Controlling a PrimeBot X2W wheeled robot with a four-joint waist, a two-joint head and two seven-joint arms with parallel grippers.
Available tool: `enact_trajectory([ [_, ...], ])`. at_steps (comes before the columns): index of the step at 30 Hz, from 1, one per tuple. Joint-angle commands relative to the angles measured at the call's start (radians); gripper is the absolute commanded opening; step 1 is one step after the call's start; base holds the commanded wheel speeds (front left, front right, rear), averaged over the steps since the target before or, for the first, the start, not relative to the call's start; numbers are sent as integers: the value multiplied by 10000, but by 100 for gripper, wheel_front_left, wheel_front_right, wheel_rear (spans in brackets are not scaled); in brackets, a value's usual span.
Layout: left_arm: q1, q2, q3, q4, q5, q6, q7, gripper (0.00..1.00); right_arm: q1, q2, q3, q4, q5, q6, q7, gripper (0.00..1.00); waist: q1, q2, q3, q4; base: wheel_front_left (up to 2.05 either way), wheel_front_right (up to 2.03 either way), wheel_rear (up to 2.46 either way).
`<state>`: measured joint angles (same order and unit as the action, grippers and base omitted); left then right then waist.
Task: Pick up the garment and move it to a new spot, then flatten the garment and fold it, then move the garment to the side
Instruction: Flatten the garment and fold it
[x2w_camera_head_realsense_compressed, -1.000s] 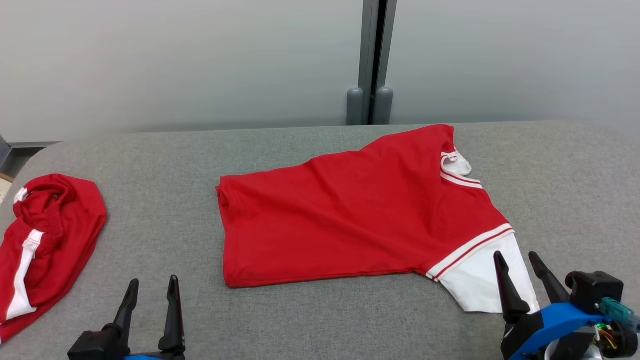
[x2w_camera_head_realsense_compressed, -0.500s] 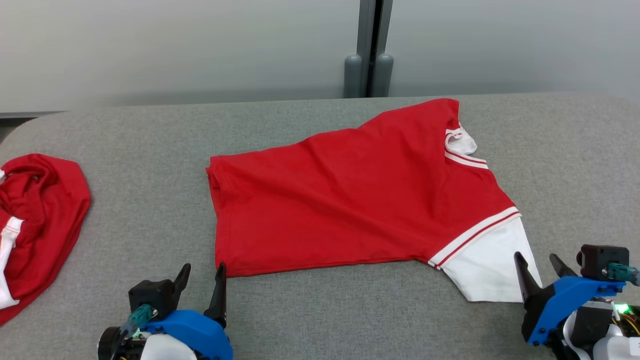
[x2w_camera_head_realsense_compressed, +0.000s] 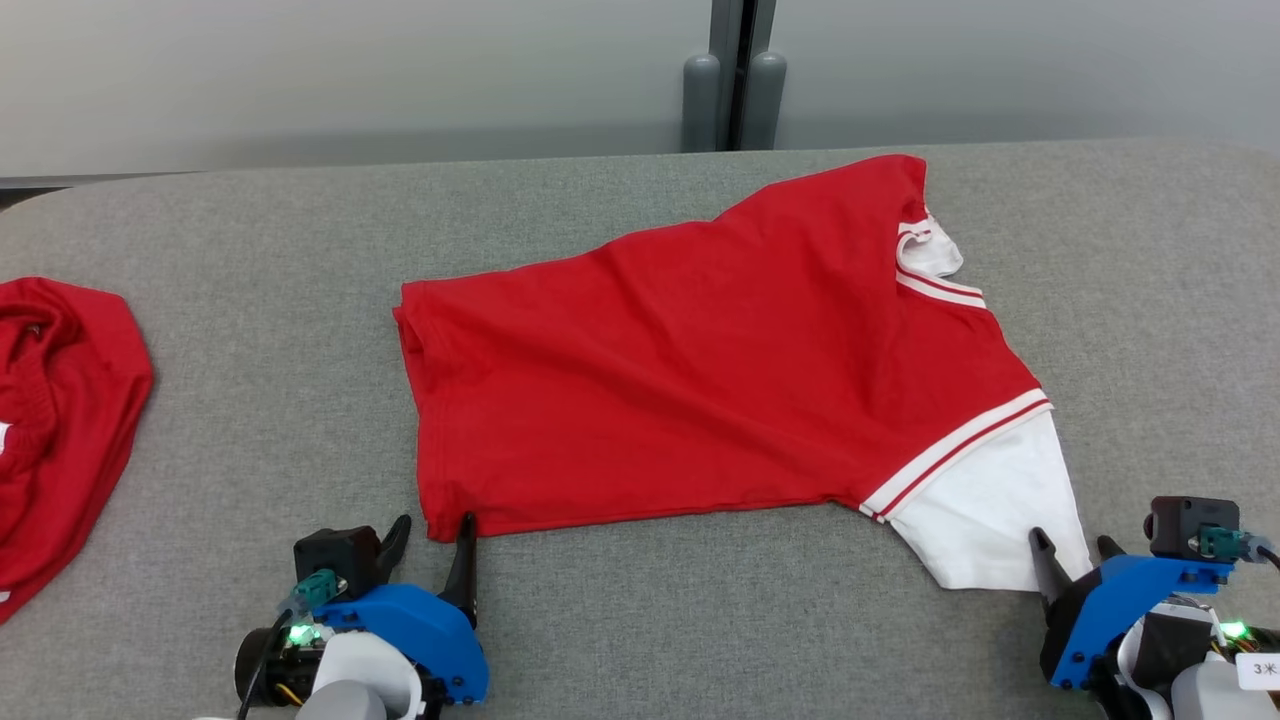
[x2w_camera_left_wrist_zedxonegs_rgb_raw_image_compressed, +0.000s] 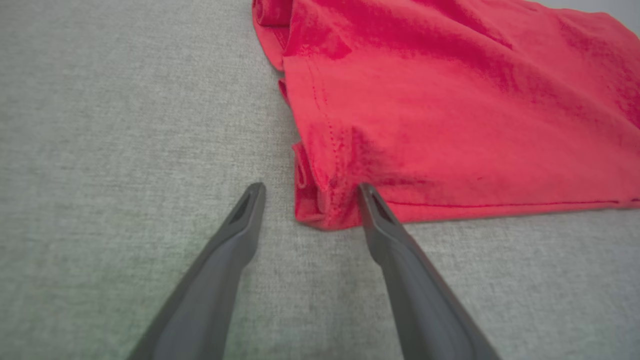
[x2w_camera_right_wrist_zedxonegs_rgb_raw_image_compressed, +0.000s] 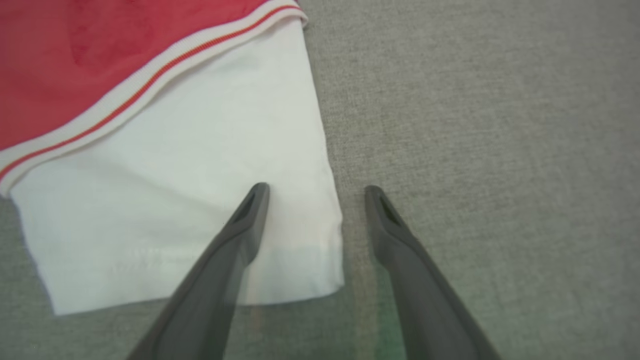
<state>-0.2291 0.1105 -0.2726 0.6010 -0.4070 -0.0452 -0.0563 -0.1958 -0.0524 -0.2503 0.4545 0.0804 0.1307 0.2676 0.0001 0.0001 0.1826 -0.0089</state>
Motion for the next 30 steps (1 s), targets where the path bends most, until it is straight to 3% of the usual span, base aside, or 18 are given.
enact_trajectory([
  [1,-231,-34,-29,179,-69,-69,-63,100,17,45,141,392,-79,3,199,100,-1,-1,40,12,0,0,0],
  [11,-734,-84,-102,1270,-200,-116,-131,100,673,235,1074,788,39,64,808,100,-1,-1,188,3,0,0,0],
  [12,-760,-57,-83,1355,-205,-74,-184,100,729,238,1114,773,60,64,835,91,-1,-1,198,-11,0,0,0],
  [13,-787,-45,-88,1432,-203,-68,-245,100,767,239,1161,734,33,64,872,69,-1,-1,201,-22,0,0,0],
  [14,-816,-30,-91,1486,-184,-58,-341,69,793,241,1170,701,65,64,899,27,-1,-1,202,-28,0,0,0],
  [15,-844,-26,-92,1546,-182,-55,-406,44,811,239,1168,653,92,64,902,0,-1,-1,200,-33,0,0,0],
  [16,-863,-32,-88,1601,-194,-48,-474,18,828,236,1158,604,95,64,903,0,-1,-1,194,-33,0,0,0],
  [17,-858,-49,-64,1653,-245,-40,-517,0,856,220,1115,552,119,63,916,0,-1,-1,183,-31,0,0,0],
  [24,-518,-138,57,1573,-597,-213,-857,0,1181,120,959,-41,294,15,1181,0,-1,-1,48,27,0,0,0],
  [30,-246,-102,480,106,-1190,-346,-1227,0,962,13,485,-1984,1536,9,460,0,-1,-1,-210,44,0,0,0],
])
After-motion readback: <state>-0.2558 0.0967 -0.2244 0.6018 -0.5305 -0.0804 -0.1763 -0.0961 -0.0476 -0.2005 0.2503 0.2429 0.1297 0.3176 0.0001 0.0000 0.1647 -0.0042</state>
